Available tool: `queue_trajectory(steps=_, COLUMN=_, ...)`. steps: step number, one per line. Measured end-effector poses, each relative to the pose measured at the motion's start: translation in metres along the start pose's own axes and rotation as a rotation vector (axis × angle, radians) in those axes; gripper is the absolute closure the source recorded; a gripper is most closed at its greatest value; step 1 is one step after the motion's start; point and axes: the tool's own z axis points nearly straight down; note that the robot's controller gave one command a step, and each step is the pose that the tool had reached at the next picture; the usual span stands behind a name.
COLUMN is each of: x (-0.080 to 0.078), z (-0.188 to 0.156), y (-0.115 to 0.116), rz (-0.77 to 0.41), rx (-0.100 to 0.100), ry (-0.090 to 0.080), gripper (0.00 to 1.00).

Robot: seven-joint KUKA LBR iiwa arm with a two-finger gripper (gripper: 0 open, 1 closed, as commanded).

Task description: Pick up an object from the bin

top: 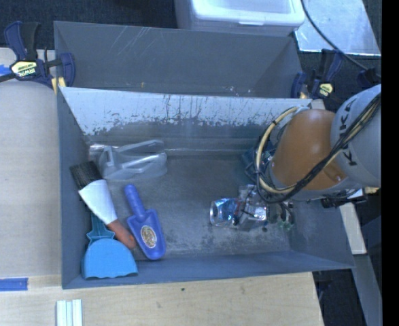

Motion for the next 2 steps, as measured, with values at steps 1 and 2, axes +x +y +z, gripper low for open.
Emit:
queue_trajectory(steps=1, x=0.000, z=0.000, y=0.000, rz=0.000, rx=0.000, ry=0.000, gripper=1.00)
queue_trajectory(steps=2, x=0.002, z=-0.018, y=0.000, rz=-0.001, rx=0.000, ry=0.006, gripper=1.00)
